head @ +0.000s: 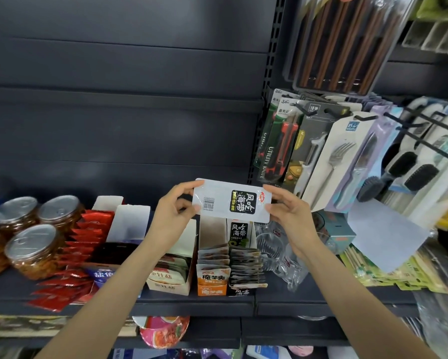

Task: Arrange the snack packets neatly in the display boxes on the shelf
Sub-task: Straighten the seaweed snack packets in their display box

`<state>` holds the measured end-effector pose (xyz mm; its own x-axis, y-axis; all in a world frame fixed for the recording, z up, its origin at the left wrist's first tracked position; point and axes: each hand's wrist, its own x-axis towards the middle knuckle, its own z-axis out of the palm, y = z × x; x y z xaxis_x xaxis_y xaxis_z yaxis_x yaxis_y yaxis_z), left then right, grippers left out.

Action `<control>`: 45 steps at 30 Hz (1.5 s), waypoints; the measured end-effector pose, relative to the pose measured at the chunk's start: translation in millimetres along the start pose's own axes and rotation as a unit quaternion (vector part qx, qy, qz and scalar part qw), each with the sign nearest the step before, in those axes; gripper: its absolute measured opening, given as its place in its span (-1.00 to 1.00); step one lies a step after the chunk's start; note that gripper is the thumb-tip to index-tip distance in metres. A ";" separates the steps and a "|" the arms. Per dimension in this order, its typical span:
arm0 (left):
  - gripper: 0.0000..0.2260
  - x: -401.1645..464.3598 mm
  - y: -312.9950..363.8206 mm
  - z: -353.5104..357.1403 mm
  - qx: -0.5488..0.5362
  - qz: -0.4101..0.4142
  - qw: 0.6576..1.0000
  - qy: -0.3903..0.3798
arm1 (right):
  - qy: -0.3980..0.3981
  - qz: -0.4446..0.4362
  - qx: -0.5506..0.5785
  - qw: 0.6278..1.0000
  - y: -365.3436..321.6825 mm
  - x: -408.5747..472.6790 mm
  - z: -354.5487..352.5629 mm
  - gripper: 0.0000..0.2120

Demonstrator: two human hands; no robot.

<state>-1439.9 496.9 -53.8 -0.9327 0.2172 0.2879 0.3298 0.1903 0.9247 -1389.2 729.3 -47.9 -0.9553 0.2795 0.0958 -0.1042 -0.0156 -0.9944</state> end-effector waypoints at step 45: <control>-0.45 55.8 -75.2 37.4 0.525 -0.017 0.806 -0.273 | -0.056 -0.147 -0.523 0.838 17.5 42.5 -20.2 -0.86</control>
<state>-1511.3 530.4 -116.6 -0.8344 0.5301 -0.1506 0.5154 0.8474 0.1272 -1426.0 760.3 -62.2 -0.9568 0.0301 0.2892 -0.0975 0.9039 -0.4164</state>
